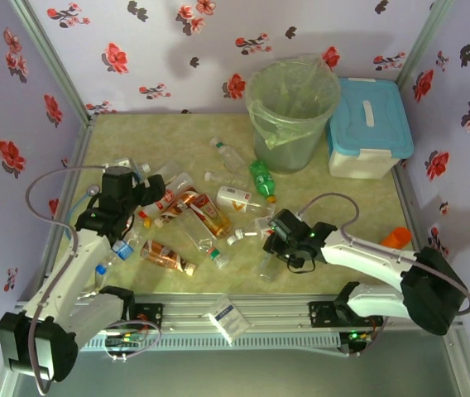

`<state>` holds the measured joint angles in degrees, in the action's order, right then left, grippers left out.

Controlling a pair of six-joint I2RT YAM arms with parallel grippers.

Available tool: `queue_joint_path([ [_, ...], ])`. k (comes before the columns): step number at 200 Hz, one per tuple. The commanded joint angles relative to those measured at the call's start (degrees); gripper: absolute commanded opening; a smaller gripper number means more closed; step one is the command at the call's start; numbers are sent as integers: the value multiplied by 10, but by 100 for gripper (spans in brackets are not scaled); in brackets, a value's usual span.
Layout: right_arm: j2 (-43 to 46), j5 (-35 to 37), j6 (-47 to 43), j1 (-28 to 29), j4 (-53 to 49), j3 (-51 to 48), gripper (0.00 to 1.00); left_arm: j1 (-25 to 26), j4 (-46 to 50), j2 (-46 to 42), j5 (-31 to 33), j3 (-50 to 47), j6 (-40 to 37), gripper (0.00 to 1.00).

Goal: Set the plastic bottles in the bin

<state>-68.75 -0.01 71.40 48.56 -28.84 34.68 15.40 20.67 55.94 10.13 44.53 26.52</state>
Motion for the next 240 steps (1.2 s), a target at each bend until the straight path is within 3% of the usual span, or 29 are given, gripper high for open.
queue_joint_path([
  [1,22,25,-14,3,-42,10,56,4,-4,6,12,16,5,100],
  [57,89,73,-63,-4,-153,72,55,4,-17,28,11,24,7,100],
  [88,114,105,-177,-37,-183,162,54,4,-25,38,9,25,8,100],
  [125,46,148,-356,-84,-267,348,50,8,-27,50,3,25,17,100],
  [162,-9,164,-482,-130,-281,504,49,10,-38,53,-17,27,35,100],
  [212,-93,188,-576,-184,-235,699,52,30,-47,65,-23,38,41,100],
  [240,-171,143,-583,-244,-213,815,49,45,-26,69,-23,44,49,100],
])
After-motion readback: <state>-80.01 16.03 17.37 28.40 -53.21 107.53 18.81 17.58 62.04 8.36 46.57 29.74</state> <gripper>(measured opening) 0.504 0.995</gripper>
